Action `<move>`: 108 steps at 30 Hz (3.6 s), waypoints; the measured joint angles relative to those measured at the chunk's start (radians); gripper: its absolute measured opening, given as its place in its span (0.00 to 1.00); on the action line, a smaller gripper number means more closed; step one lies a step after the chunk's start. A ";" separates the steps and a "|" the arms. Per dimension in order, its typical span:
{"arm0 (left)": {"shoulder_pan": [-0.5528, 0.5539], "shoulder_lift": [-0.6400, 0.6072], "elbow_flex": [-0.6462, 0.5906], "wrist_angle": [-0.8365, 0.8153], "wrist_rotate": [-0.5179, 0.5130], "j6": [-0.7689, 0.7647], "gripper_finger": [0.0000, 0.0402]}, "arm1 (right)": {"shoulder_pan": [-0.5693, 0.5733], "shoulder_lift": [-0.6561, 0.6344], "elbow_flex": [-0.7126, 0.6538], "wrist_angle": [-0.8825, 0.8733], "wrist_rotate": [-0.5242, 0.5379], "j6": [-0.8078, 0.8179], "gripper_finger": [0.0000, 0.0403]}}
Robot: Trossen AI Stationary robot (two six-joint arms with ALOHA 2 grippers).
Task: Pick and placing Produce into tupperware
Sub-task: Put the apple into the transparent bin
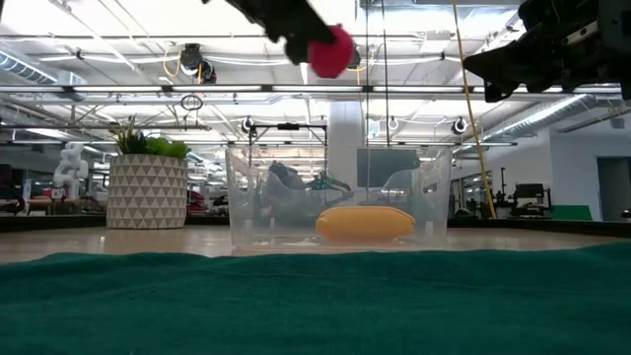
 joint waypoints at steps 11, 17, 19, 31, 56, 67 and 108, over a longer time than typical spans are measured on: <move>0.000 0.060 0.000 -0.036 0.003 0.001 0.71 | -0.006 0.030 0.000 0.018 0.000 -0.001 0.00; 0.000 0.060 0.000 -0.082 -0.001 -0.046 0.71 | -0.006 0.030 0.000 0.020 0.000 -0.001 0.00; 0.000 0.060 0.000 -0.119 -0.004 -0.055 0.71 | -0.006 0.030 0.000 0.021 0.000 -0.001 0.00; -0.005 0.071 0.001 -0.185 -0.039 -0.127 0.71 | -0.006 0.030 0.000 0.021 0.000 -0.006 0.00; -0.085 0.216 0.000 -0.200 -0.076 -0.139 0.71 | -0.006 0.032 0.000 0.014 0.000 -0.005 0.00; -0.136 0.221 0.000 -0.209 -0.199 -0.134 0.71 | -0.006 0.033 0.000 0.013 0.000 -0.005 0.00; -0.177 0.314 -0.001 -0.251 -0.238 -0.145 0.71 | -0.006 0.078 0.000 0.048 0.000 -0.001 0.00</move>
